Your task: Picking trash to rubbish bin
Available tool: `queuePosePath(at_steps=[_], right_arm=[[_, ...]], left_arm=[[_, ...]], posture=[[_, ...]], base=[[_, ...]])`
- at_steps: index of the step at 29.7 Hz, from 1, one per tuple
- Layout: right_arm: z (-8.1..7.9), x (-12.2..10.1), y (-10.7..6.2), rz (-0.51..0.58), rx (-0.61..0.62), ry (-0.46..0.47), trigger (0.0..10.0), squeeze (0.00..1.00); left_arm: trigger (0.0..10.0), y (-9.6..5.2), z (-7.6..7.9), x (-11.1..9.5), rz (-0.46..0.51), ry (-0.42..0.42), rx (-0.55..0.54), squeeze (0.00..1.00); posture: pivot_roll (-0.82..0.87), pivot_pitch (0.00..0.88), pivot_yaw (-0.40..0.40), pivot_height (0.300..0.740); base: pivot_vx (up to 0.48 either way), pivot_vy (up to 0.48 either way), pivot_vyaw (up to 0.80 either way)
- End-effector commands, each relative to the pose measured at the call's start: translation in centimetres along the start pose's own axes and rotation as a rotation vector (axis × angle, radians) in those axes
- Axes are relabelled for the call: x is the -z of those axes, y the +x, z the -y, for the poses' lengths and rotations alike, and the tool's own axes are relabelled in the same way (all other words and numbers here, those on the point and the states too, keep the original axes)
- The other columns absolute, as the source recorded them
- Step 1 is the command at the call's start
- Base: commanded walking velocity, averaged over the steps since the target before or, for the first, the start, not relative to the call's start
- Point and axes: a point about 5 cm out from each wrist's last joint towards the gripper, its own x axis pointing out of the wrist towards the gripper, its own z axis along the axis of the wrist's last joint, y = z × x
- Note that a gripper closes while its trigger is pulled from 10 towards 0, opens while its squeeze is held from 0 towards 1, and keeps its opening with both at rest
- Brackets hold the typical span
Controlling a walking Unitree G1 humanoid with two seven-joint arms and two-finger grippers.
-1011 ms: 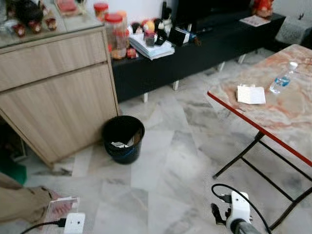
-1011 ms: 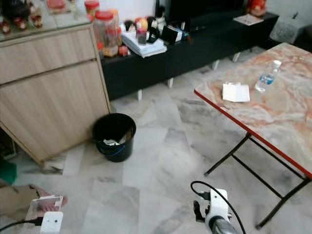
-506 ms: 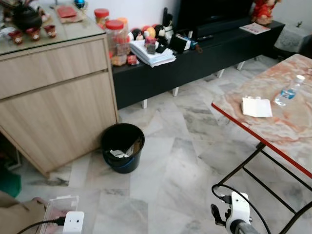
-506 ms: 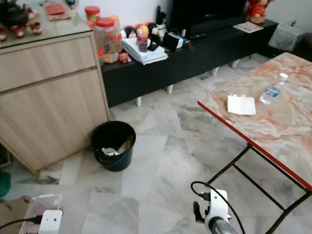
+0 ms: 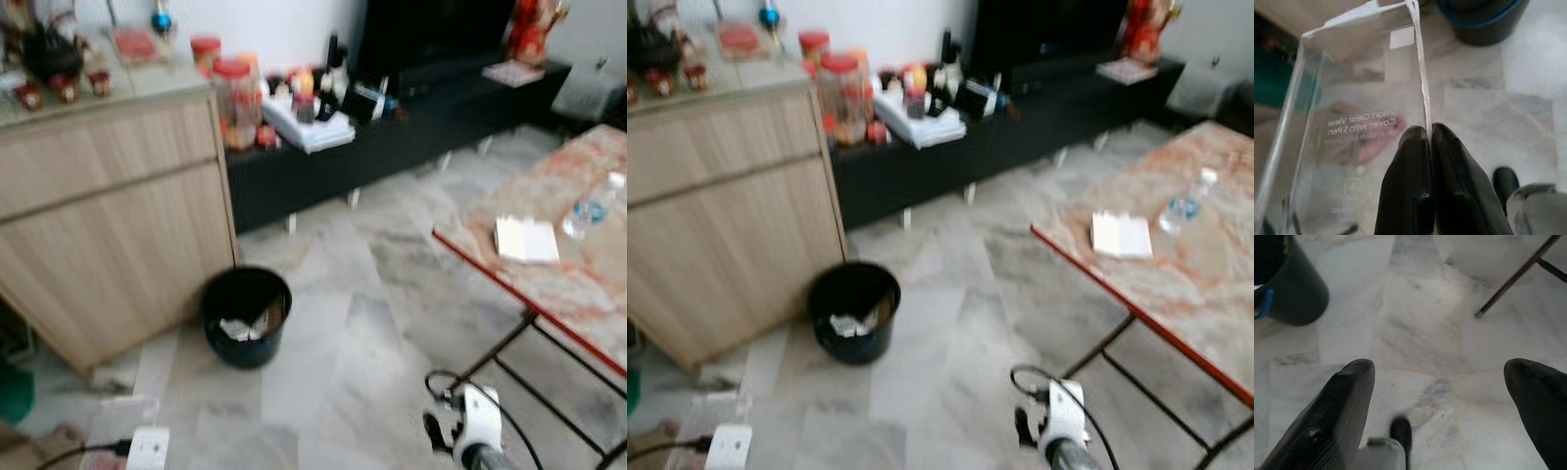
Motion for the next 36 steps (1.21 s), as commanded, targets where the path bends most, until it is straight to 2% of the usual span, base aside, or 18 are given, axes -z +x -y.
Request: queuePosePath(at_steps=[1,19,36], right_arm=[[0.7,-0.1,-0.1,0.001,0.02,-0.011,10.0,0.0],[0.5,-0.1,-0.1,0.012,0.017,0.031,10.0,0.0],[0.4,0.0,-0.1,0.001,0.014,0.02,10.0,0.0]], left_arm=[[10.0,-0.1,0.8,0.1,-0.003,0.004,0.028,0.0],[10.0,0.0,0.3,0.0,-0.004,-0.001,0.009,0.0],[10.0,0.2,-0.5,-0.4,0.017,0.021,-0.008,0.0]], posture=[[0.04,0.06,-0.057,0.74],[0.05,0.092,-0.054,0.74],[0.06,0.101,-0.054,0.74]], base=[[0.33,0.0,0.0],[0.334,0.0,0.0],[0.336,0.0,0.0]])
